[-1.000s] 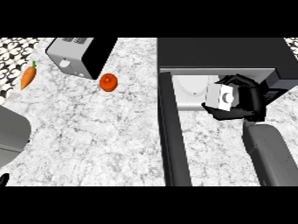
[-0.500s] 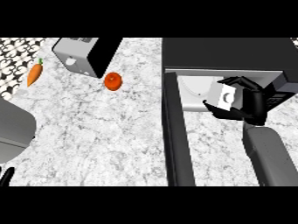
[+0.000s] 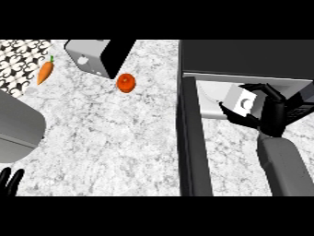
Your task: Pick up the milk, place it into the microwave and close the microwave
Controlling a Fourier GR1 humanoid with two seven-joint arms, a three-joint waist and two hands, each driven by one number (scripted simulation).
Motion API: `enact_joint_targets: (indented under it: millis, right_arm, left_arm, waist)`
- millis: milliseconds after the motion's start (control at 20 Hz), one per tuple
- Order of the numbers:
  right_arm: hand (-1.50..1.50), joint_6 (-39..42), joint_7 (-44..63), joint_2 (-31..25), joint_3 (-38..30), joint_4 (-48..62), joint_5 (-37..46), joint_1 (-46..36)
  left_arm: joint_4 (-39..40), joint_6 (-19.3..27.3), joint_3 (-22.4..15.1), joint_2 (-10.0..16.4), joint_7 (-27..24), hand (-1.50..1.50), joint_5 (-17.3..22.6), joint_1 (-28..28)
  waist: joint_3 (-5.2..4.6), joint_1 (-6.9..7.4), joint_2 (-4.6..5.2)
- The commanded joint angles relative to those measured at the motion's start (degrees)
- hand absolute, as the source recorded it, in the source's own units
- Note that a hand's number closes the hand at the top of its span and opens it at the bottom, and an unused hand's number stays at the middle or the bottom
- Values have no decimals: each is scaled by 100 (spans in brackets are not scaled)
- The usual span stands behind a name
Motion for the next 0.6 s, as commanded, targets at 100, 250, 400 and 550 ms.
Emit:
enact_joint_targets:
  millis: [100, 250, 400, 550]
  right_arm:
    - [150, -876, 972, -251, -245, 932, 374, -1068]
    - [-150, -1369, 577, -435, -116, 850, 908, -779]
    - [-150, -1497, 395, -358, -159, 803, 1021, -652]
    - [-150, -1606, 387, -308, -213, 860, 1130, -669]
  left_arm:
    - [59, 38, 47, 73, 71, -150, -137, -205]
    - [37, 22, 26, 126, 81, -150, -260, -232]
    - [-3, 114, -31, 93, 121, -150, -398, -401]
    - [34, 55, -66, 171, 200, -150, -435, -436]
  waist:
    - [-81, 440, 345]
    - [-105, 578, 380]
    - [-83, 624, 420]
    - [-79, 700, 431]
